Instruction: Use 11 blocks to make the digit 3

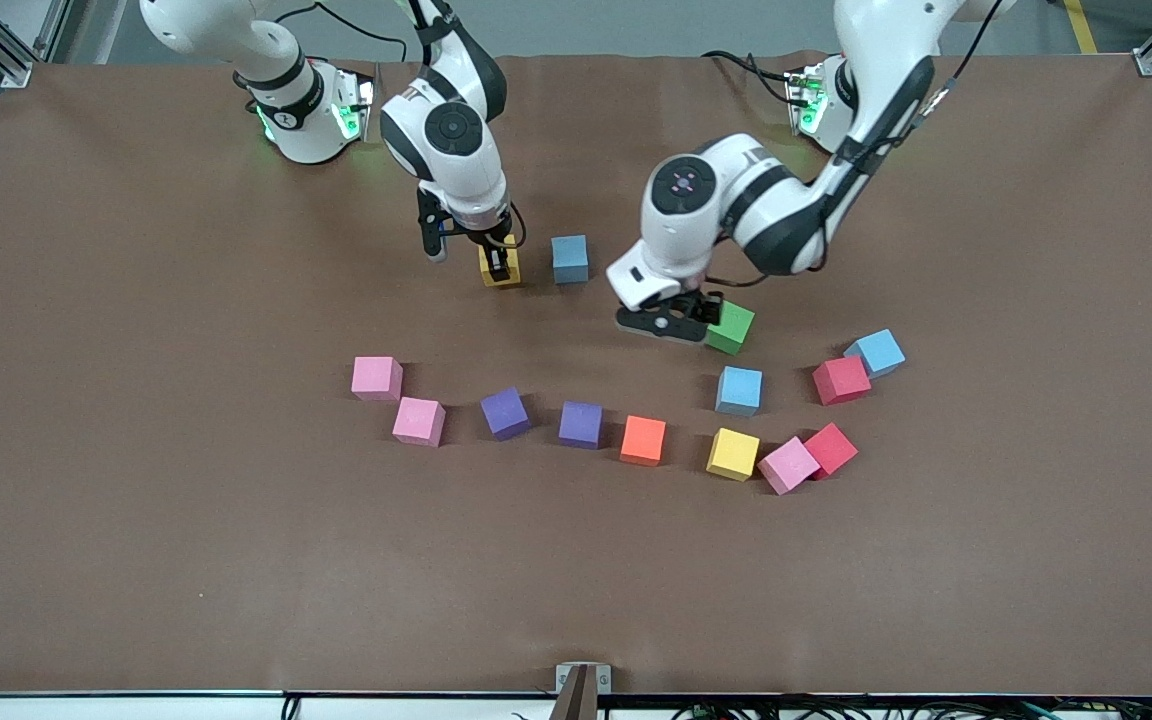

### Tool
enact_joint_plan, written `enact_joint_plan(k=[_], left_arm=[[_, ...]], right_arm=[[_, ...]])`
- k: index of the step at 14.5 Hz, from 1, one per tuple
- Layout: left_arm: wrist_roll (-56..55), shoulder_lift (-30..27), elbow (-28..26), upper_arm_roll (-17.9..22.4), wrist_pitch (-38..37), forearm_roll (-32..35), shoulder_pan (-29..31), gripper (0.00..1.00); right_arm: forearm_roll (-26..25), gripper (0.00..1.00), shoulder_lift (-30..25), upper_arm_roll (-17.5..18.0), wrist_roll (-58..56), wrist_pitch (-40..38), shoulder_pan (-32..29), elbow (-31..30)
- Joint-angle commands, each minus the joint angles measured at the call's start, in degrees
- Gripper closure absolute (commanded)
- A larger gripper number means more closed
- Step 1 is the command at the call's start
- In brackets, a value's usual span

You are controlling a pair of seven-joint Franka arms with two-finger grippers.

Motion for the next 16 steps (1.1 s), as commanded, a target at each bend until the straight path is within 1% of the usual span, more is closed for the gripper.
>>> enact_joint_plan(k=[1,3,5,7,10,15,16], left_arm=[[5.04,-3.36,-4.69,-0.43,1.10,1.37,3.14,0.01],[6.54,-3.44,-7.23,-0.34,5.92,1.81,4.46,0.01],[6.90,-3.44,-10.31,-0.43,11.02,5.83,7.09,0.01],[6.99,-3.44,-12.68,-0.43,13.75,7.78,7.90,0.01],[8.74,-3.62,-15.24,-0.52,15.61,8.23,9.12,0.01],[8.92,-4.23,-17.62,-0.96,17.37,8.23,9.57,0.01],[8.92,-4.15,-18.05,-0.87,18.15,8.23,9.57,0.03]], right_arm=[[0.42,1.00,3.07,-0.19,2.78,3.96,0.93,-0.24],[0.42,1.00,4.04,-0.28,4.01,5.73,1.72,0.02],[0.42,1.00,4.39,-0.19,4.10,5.74,1.72,0.29],[0.42,1.00,4.66,-0.19,5.33,5.82,2.86,0.46],[0.42,0.99,5.71,-0.19,6.04,5.82,3.21,1.43],[0.42,0.99,6.42,-0.19,7.09,5.82,3.21,2.92],[0.42,0.99,6.68,-0.19,7.18,5.82,3.30,3.10]])
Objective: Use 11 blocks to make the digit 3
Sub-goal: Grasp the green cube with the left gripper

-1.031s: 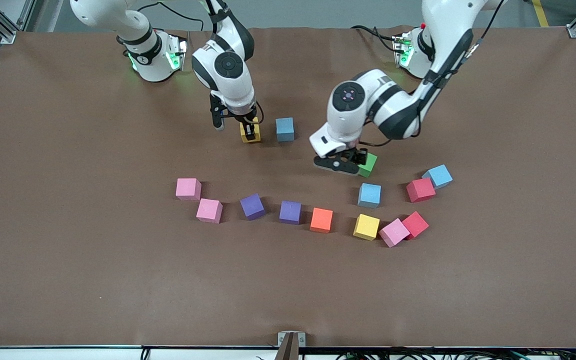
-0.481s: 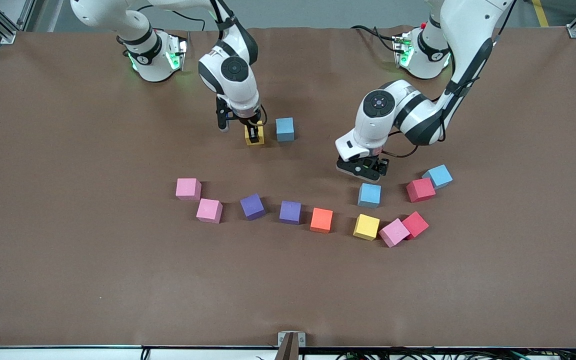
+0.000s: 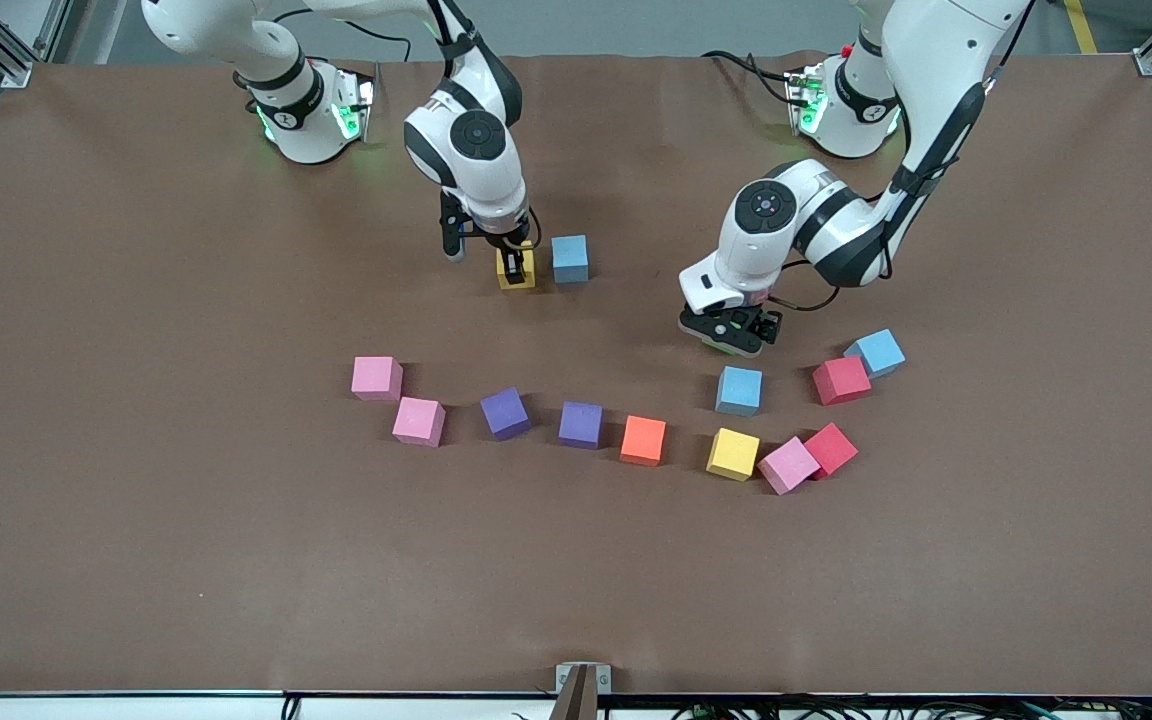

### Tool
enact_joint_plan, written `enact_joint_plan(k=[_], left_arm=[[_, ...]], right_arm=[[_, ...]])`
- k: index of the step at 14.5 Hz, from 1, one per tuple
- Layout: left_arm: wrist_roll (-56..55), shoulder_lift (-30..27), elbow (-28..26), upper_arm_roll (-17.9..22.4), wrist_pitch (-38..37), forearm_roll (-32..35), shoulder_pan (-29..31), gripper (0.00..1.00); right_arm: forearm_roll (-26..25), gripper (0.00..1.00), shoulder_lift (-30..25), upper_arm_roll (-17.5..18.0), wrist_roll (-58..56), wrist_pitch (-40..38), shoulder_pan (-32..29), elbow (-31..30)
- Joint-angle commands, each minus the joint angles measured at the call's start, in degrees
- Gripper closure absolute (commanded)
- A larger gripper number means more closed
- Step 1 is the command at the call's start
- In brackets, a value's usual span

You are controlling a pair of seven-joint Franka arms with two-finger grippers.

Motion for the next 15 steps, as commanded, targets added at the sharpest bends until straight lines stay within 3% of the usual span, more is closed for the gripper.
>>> enact_joint_plan(k=[1,4,6,9,15], left_arm=[[0.28,-2.34,-2.81,-0.68,2.64,1.00,1.14,0.10],[0.02,-2.16,-3.60,-0.68,3.08,0.92,1.23,0.43],[-0.68,-1.98,-3.77,-0.68,3.08,1.00,1.84,0.57],[-4.44,-2.68,-3.95,-0.68,2.82,0.91,1.84,0.61],[-24.31,-6.46,-3.86,-3.31,0.36,-0.84,1.84,0.62]], right_arm=[[0.42,0.99,1.97,-0.22,1.41,0.67,0.97,1.55],[0.51,0.99,2.15,-0.22,2.73,0.58,2.11,1.90],[0.51,0.99,2.24,-0.22,2.99,0.58,2.55,2.08],[0.51,0.99,2.76,-0.22,3.69,0.67,2.90,2.78],[0.42,0.99,3.82,-0.22,3.87,0.67,2.99,3.75]])
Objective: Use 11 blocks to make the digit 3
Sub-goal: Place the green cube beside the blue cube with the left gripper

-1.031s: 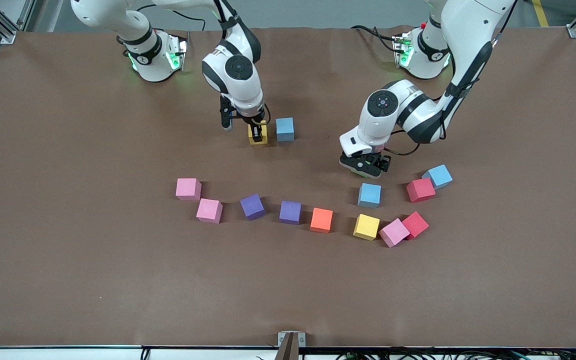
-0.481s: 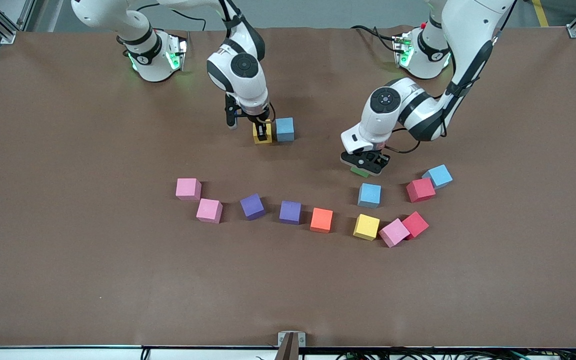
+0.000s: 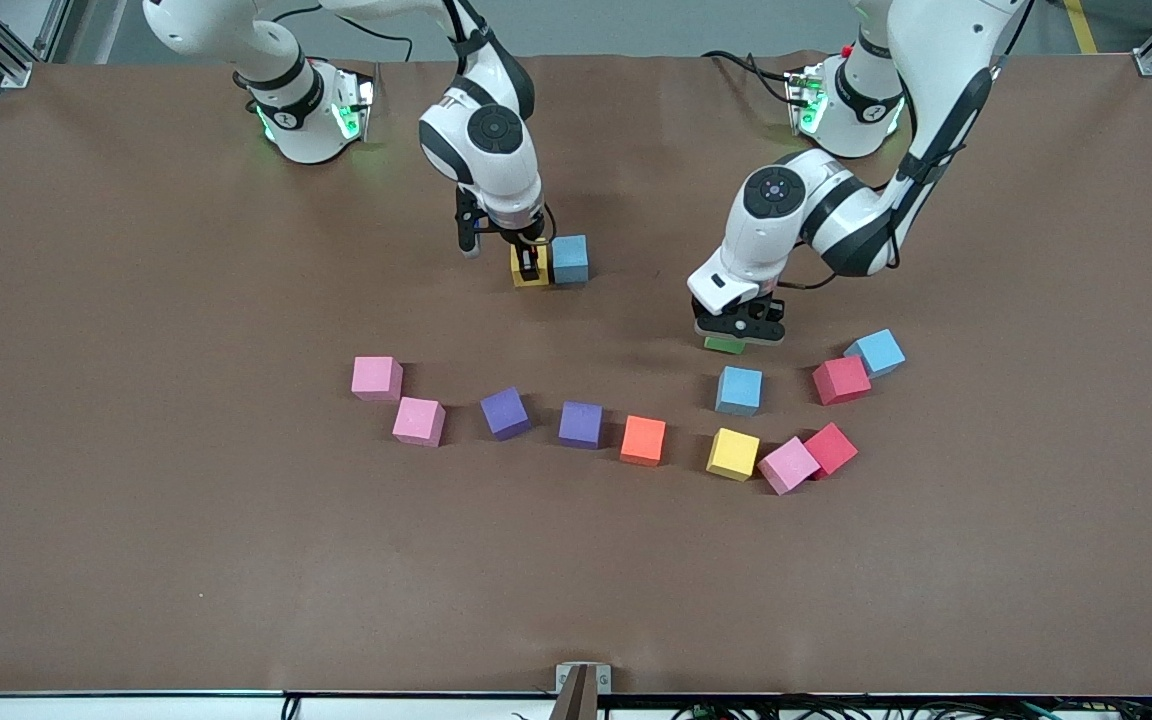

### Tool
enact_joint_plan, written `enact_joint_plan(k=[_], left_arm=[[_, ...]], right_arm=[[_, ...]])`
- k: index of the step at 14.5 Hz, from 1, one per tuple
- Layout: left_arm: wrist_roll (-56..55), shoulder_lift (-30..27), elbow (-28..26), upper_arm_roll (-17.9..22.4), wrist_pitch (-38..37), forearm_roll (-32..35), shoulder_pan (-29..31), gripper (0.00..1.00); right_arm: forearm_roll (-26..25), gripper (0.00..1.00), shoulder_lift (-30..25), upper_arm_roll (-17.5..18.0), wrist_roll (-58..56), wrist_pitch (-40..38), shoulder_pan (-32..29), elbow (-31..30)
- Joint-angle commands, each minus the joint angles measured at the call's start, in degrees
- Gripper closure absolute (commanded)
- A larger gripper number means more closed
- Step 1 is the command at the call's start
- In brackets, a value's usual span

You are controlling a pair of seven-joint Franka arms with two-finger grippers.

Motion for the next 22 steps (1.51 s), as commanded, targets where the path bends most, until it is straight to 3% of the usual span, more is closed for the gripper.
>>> enact_joint_plan(k=[1,3,11,15,22], left_arm=[[-6.91,-3.15,-1.52,-2.53,-1.18,-2.65,0.58,0.62],[-16.37,-3.68,-1.52,-3.77,-1.18,-5.56,0.58,0.61],[-70.14,-3.16,0.24,-8.86,-3.28,-5.83,-0.56,0.61],[-92.31,-1.58,1.56,-9.48,-8.37,-6.44,-6.00,0.61],[-111.15,5.80,5.94,-9.31,-8.65,-8.82,-12.34,0.61]], right_arm=[[0.51,0.99,2.45,-0.23,1.49,0.66,0.98,1.66],[0.51,0.99,2.72,-0.23,1.49,0.66,0.98,1.75],[0.51,0.99,3.77,-0.23,2.19,0.66,1.42,2.98],[0.51,0.97,3.77,-0.23,2.19,0.66,1.59,2.98],[0.51,0.93,3.77,-0.23,2.19,0.40,2.82,2.89]])
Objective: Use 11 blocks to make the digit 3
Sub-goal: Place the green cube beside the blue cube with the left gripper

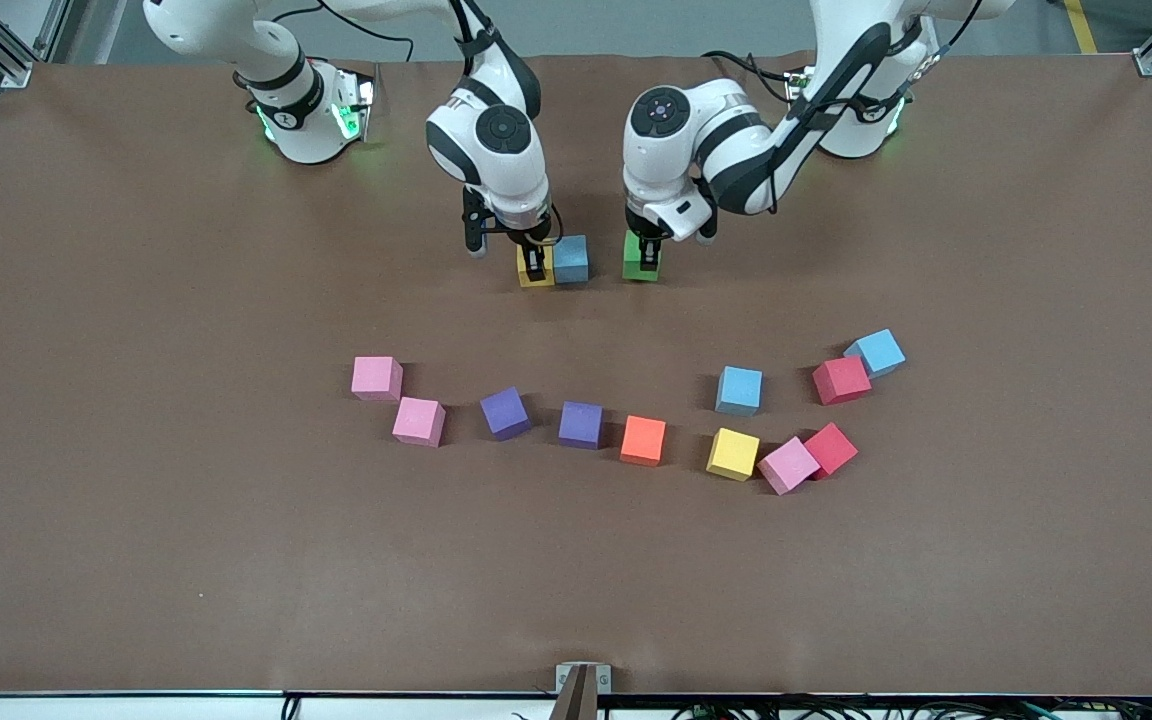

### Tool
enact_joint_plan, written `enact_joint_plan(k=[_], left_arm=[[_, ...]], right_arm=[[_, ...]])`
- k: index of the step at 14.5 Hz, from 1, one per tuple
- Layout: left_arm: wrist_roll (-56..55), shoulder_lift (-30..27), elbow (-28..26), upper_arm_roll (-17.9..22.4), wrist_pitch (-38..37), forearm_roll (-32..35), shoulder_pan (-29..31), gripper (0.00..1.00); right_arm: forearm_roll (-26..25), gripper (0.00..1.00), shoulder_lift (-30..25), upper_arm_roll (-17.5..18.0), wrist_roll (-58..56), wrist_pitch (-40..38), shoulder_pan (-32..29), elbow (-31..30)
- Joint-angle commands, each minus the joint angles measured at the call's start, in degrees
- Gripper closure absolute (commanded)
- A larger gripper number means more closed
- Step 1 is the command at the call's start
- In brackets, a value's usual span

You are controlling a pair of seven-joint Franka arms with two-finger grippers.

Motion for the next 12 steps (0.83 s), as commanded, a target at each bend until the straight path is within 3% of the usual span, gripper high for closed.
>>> enact_joint_plan(k=[1,3,5,6,8,9,12], left_arm=[[-4.38,4.84,4.22,0.15,-1.11,-0.63,-1.95,0.61],[-5.27,7.13,5.71,0.24,-0.94,-0.46,-2.92,0.61],[-6.67,8.10,6.59,0.24,-0.85,-0.11,-3.10,0.61],[-6.77,8.19,6.77,0.32,-0.76,-0.02,-3.10,0.61],[-7.55,8.55,7.47,0.41,-0.76,-0.02,-3.01,0.61],[-8.17,9.16,7.91,0.67,-0.76,-0.02,-3.01,0.61],[-8.96,10.04,9.76,1.64,-0.76,0.07,-3.89,0.61]], right_arm=[[0.51,0.93,2.60,-0.22,1.30,0.42,2.01,1.00],[0.51,0.93,2.69,-0.22,1.30,0.32,2.10,1.00],[0.51,0.83,2.69,-0.22,1.30,0.24,2.10,0.91],[0.42,0.70,2.69,-0.22,1.30,0.15,2.01,0.91],[0.42,0.12,2.77,-0.22,1.39,0.06,2.10,0.91],[0.42,0.00,2.86,-0.22,1.39,-0.03,2.19,0.91],[0.33,0.00,2.77,-0.30,1.39,-0.20,2.10,0.91]])
